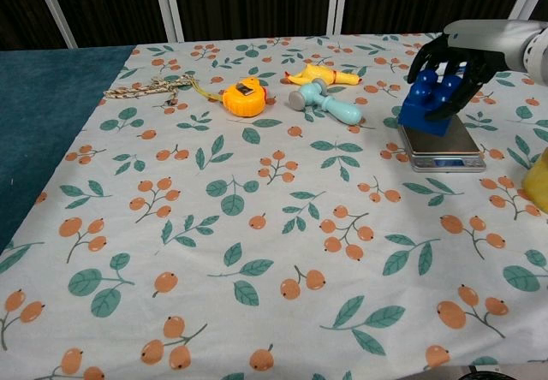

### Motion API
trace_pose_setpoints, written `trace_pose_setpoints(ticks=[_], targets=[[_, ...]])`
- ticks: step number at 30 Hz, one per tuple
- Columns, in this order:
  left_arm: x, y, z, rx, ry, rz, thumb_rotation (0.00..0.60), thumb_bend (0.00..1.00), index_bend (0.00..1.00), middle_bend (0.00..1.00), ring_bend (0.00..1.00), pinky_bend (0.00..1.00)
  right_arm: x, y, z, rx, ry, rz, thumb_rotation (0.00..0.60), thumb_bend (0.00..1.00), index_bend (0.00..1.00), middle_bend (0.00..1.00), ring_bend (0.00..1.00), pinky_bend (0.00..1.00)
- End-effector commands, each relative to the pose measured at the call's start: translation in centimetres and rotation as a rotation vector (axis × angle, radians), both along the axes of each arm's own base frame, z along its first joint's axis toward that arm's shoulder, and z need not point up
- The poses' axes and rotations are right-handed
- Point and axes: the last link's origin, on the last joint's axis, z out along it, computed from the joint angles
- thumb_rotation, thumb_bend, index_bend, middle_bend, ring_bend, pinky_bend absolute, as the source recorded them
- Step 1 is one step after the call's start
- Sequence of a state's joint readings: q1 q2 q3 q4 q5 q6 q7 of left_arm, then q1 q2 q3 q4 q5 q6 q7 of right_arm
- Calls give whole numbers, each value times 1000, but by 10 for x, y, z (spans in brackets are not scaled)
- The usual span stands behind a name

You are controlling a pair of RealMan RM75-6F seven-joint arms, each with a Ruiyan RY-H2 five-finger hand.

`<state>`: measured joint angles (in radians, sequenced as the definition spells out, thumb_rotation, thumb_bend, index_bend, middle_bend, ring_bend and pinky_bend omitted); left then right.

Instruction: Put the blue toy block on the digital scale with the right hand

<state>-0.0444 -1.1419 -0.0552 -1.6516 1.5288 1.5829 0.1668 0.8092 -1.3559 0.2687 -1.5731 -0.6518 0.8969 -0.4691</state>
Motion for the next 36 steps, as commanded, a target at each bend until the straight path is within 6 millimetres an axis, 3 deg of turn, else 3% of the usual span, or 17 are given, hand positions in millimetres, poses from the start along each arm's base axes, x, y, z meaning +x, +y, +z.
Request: trace_pose_setpoints(ticks=[1, 16, 25, 30, 36], targets=[[0, 0, 0, 0, 1, 1, 600, 293, 36, 58, 10, 35, -10, -12, 6, 3, 25, -34, 600, 419, 374, 404, 537, 428], [-1, 0, 0, -2, 6, 5, 600, 293, 36, 58, 10, 35, -31, -25, -1, 23, 12, -98, 600, 419, 360, 404, 535, 427], [-2, 0, -1, -4, 8, 8, 600, 293, 36, 58, 10, 35, -32, -28, -7, 36, -28, -118, 600, 419, 332, 393, 512, 427], [-2, 1, 0, -2, 7, 9, 600, 293, 36, 58, 10, 35, -33, -28, -8, 53, -9, -113, 600, 406, 284, 319, 451, 417], [-2, 1, 0, -2, 8, 11, 600, 293, 36, 58, 10, 35, -32, -29, -8, 63, 3, -107, 600, 241, 196, 116, 279, 401]])
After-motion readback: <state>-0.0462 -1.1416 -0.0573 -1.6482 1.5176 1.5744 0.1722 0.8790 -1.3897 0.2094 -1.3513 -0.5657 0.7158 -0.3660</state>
